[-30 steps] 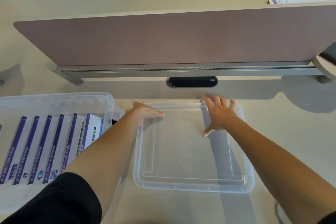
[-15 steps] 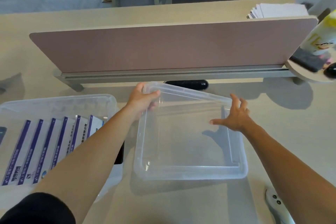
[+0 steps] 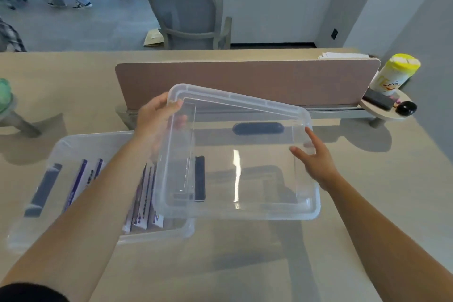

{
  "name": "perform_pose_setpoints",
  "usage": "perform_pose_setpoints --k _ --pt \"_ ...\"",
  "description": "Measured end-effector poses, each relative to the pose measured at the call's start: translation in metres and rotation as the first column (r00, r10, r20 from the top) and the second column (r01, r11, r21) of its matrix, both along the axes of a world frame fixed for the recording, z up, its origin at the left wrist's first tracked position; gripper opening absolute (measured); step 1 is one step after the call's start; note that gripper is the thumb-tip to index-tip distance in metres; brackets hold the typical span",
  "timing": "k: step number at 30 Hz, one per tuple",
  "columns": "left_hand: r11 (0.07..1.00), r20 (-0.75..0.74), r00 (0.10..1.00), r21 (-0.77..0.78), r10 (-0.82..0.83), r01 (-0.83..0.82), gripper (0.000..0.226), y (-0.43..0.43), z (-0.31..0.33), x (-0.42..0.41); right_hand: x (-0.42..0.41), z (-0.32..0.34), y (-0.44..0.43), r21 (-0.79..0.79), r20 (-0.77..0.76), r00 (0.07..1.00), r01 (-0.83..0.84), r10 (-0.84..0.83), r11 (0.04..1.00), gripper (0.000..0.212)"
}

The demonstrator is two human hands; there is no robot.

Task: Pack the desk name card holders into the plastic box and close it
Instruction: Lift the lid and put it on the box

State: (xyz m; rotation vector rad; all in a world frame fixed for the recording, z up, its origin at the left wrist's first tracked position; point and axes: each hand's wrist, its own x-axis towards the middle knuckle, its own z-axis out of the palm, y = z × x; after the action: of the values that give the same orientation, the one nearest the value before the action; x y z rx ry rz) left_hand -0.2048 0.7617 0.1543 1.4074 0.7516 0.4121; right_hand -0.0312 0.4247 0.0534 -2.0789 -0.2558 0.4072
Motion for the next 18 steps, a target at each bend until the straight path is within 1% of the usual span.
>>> perform_pose_setpoints --k 2,3,4,5,7,8,10,12,14,16,18 --pt "0.993 -0.039 0.996 0.09 -0.074 0.078 0.055 0.018 0.006 -0.038 -0.026 0.014 0.023 0.042 0.014 1.0 -0.002 0.001 0.999 0.075" --pt "0.989 -0.08 0.995 0.13 -0.064 0.074 0.063 0.028 0.006 -0.059 -0.041 0.02 0.036 0.061 0.019 1.0 0.002 -0.003 0.998 0.075" --pt "0.988 -0.107 0.993 0.139 -0.045 0.06 0.067 0.037 0.004 -0.081 -0.056 0.025 0.049 0.069 0.025 1.0 0.007 -0.009 0.998 0.074" --pt "0.992 -0.12 0.992 0.121 -0.033 0.047 0.067 0.047 0.001 -0.104 -0.071 0.029 0.062 0.066 0.027 1.0 0.006 -0.008 0.998 0.074" --pt "0.993 -0.153 0.988 0.119 0.008 0.011 0.049 0.072 -0.015 -0.148 -0.102 0.034 0.091 0.054 0.021 1.0 -0.014 0.013 0.998 0.071" --pt "0.986 -0.186 0.981 0.165 0.049 -0.018 0.039 0.086 -0.024 -0.168 -0.117 0.035 0.106 0.056 0.019 1.0 -0.02 0.018 0.998 0.069" --pt "0.96 -0.248 0.957 0.267 0.151 -0.082 0.027 0.116 -0.041 -0.204 -0.14 0.036 0.137 0.08 -0.011 1.0 0.016 -0.015 0.997 0.062" --pt "0.922 -0.32 0.918 0.373 0.233 -0.104 0.026 0.138 -0.057 -0.232 -0.16 0.038 0.164 0.051 -0.039 0.998 0.053 -0.051 0.997 0.055" --pt "0.88 -0.368 0.89 0.47 0.27 -0.072 0.022 0.152 -0.069 -0.256 -0.177 0.035 0.188 -0.028 -0.01 0.999 0.043 -0.043 0.999 0.046" --pt "0.861 -0.385 0.879 0.506 0.281 -0.054 0.014 0.158 -0.076 -0.269 -0.189 0.031 0.206 -0.079 0.013 1.0 0.019 -0.018 0.997 0.039" --pt "0.858 -0.393 0.874 0.511 0.286 -0.051 0.012 0.164 -0.082 -0.271 -0.193 0.024 0.217 -0.133 0.049 0.999 -0.01 0.017 0.991 0.034"
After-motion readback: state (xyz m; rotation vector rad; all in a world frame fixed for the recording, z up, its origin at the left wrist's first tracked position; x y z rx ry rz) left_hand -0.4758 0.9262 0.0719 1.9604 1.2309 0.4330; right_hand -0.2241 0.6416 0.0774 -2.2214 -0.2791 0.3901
